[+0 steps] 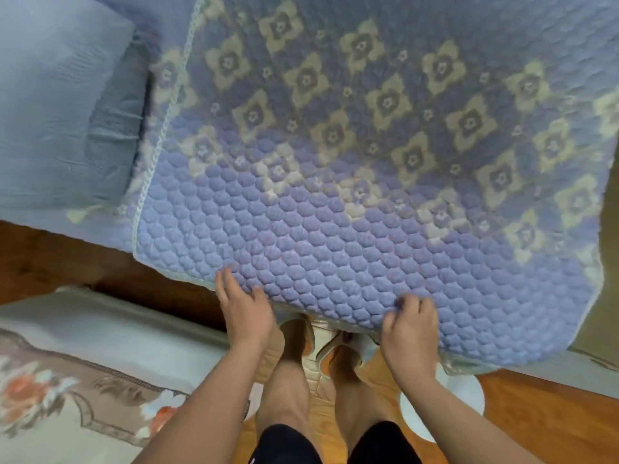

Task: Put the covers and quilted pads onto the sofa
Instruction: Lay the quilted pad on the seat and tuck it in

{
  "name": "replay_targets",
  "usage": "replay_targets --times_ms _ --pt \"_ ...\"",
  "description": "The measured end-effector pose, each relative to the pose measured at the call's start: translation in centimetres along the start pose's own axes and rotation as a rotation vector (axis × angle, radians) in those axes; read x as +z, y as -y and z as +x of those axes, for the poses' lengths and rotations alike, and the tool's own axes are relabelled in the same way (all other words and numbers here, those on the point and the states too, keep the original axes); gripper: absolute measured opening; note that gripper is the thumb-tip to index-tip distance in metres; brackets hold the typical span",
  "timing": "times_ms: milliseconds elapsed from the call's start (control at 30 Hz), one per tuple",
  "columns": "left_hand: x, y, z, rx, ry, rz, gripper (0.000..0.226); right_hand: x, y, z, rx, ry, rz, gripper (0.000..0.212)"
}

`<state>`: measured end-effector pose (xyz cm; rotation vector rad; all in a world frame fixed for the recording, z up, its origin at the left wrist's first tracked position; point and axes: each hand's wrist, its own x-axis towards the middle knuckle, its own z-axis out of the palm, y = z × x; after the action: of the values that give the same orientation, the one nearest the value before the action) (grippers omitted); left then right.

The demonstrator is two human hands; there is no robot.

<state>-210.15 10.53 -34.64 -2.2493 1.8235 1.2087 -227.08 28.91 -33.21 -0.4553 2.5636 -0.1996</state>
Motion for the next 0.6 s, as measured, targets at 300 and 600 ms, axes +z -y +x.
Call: replay_targets --times_ms 300,600 --pt "-2.4 0.4 4.1 0.016 0.018 0.452 0.066 4.9 -7.8 3.2 1.017 -0.020 0.626 0.058" --pt "-8.6 2.5 10.6 -0.066 0.208 0.192 0.082 -2.5 2.5 2.9 0.327 -0.037 0.061 0.012"
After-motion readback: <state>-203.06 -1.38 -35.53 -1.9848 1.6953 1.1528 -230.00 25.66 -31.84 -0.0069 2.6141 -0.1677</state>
